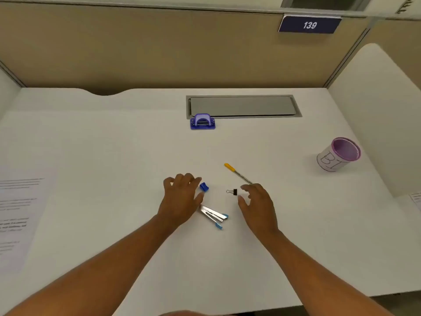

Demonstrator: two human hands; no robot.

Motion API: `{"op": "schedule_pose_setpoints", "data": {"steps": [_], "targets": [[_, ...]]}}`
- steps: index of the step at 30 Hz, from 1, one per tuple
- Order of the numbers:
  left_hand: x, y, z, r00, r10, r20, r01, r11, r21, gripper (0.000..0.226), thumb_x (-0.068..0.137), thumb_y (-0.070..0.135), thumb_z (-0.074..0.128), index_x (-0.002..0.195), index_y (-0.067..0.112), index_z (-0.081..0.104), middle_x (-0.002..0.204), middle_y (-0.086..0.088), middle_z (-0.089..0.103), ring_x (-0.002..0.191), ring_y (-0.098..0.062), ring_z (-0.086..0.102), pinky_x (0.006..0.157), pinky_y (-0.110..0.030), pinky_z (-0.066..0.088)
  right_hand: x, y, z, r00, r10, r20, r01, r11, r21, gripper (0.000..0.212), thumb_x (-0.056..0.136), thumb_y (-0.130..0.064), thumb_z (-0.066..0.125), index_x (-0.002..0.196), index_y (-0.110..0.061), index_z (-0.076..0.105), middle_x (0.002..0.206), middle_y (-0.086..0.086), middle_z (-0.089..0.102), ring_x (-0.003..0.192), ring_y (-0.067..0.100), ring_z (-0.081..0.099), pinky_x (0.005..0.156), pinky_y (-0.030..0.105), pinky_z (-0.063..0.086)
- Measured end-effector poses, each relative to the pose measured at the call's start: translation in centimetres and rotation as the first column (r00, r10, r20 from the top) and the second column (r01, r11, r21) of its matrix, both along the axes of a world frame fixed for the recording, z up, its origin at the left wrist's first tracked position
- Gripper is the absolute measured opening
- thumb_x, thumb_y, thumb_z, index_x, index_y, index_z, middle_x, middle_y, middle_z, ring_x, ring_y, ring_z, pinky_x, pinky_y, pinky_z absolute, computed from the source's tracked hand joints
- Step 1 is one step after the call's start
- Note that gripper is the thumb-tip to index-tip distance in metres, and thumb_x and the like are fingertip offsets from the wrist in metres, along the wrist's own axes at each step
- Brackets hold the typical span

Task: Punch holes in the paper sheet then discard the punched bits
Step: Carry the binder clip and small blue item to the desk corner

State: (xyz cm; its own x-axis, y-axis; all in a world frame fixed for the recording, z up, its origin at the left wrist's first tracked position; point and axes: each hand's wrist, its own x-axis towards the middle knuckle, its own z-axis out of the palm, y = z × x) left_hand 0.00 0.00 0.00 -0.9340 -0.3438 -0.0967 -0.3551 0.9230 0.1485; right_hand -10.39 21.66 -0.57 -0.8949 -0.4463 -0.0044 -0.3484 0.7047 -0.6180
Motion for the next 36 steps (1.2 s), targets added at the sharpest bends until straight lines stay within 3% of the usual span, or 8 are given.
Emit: {"op": "schedule_pose_setpoints", "data": {"steps": [7, 15, 17, 20, 22, 24, 28, 36], "targets": [[-2.4, 0.1, -1.4, 0.997, 0.067, 0.035, -0.067, 0.998, 0.009, 0.059, 0.102, 0.062, 0.055, 0.151, 0.029, 0.053, 0.140, 0.002, 0.057, 0.128, -0.023, 0.053, 0.106, -0.045, 0.032, -2.7, -0.4, -2.1, 0.984, 0.162, 0.076, -0.166, 0.984, 0.060, 0.042, 0.098, -0.030, 0.071, 0.139, -0.026, 0.061, 0.138, -0.008, 0.062, 0.121, 0.015, 0.062, 0.105, 0.037, 0.053], [1.6, 0.8, -2.3, 0.905, 0.331, -0.268, -0.253, 0.924, 0.285, 0.052, 0.095, 0.042, 0.078, 0.140, 0.019, 0.068, 0.122, -0.002, 0.062, 0.108, -0.019, 0.063, 0.095, -0.037, 0.039, -2.8, -0.8, -2.4, 0.969, 0.161, 0.185, -0.154, 0.987, -0.050, 0.031, 0.096, -0.019, 0.075, 0.126, -0.020, 0.070, 0.113, -0.008, 0.072, 0.098, 0.012, 0.066, 0.095, 0.039, 0.056], [1.9, 1.7, -1.7, 0.799, 0.513, -0.313, -0.298, 0.790, 0.535, 0.032, 0.101, 0.035, 0.072, 0.130, 0.022, 0.074, 0.114, 0.006, 0.063, 0.099, -0.009, 0.064, 0.089, -0.027, 0.045, -2.0, -2.0, -1.4, 0.969, 0.134, 0.209, -0.106, 0.984, -0.140, 0.027, 0.092, -0.022, 0.079, 0.117, -0.026, 0.072, 0.102, -0.017, 0.071, 0.089, 0.009, 0.065, 0.085, 0.035, 0.058], [2.0, 2.7, -0.6, 0.578, 0.813, -0.073, -0.294, 0.291, 0.911, 0.019, 0.107, 0.025, 0.063, 0.109, 0.020, 0.081, 0.101, 0.001, 0.077, 0.086, -0.008, 0.072, 0.076, -0.028, 0.055, 0.3, -4.6, 0.4, 0.957, 0.216, 0.192, -0.161, 0.951, -0.265, 0.023, 0.087, -0.028, 0.083, 0.105, -0.034, 0.072, 0.098, -0.024, 0.070, 0.088, 0.009, 0.064, 0.075, 0.022, 0.051], [2.3, 3.1, 0.0, 0.524, 0.835, 0.167, -0.208, -0.065, 0.976, 0.025, 0.106, 0.029, 0.064, 0.104, 0.013, 0.083, 0.097, -0.011, 0.081, 0.086, -0.021, 0.075, 0.075, -0.034, 0.060, 1.9, -6.4, 1.3, 0.943, 0.277, 0.182, -0.215, 0.929, -0.300, 0.022, 0.086, -0.033, 0.082, 0.104, -0.037, 0.071, 0.100, -0.026, 0.069, 0.091, 0.007, 0.063, 0.074, 0.016, 0.047], [3.0, 3.4, 0.2, 0.554, 0.792, 0.256, -0.106, -0.238, 0.965, 0.033, 0.104, 0.036, 0.067, 0.105, 0.008, 0.083, 0.101, -0.016, 0.081, 0.092, -0.025, 0.078, 0.080, -0.035, 0.063, 3.1, -7.7, 1.7, 0.934, 0.313, 0.171, -0.255, 0.921, -0.294, 0.022, 0.088, -0.035, 0.079, 0.107, -0.038, 0.068, 0.101, -0.027, 0.068, 0.092, 0.005, 0.062, 0.076, 0.017, 0.048], [4.5, 3.5, -0.2, 0.563, 0.798, 0.214, -0.008, -0.254, 0.967, 0.027, 0.101, 0.027, 0.073, 0.107, 0.002, 0.082, 0.109, -0.016, 0.081, 0.102, -0.025, 0.079, 0.087, -0.030, 0.064, 3.8, -8.8, 1.3, 0.906, 0.384, 0.178, -0.345, 0.913, -0.218, 0.029, 0.092, -0.031, 0.075, 0.116, -0.038, 0.061, 0.101, -0.019, 0.069, 0.093, 0.001, 0.059, 0.077, 0.024, 0.053], [6.2, 2.2, -1.0, 0.260, 0.925, 0.278, -0.138, -0.249, 0.959, 0.013, 0.100, 0.015, 0.075, 0.099, 0.005, 0.082, 0.095, -0.010, 0.080, 0.089, -0.024, 0.079, 0.084, -0.032, 0.065, 2.9, -11.4, 0.1, 0.870, 0.482, 0.106, -0.491, 0.867, 0.086, 0.029, 0.095, -0.032, 0.074, 0.120, -0.017, 0.068, 0.111, -0.001, 0.067, 0.106, 0.019, 0.062, 0.089, 0.035, 0.053]]}}
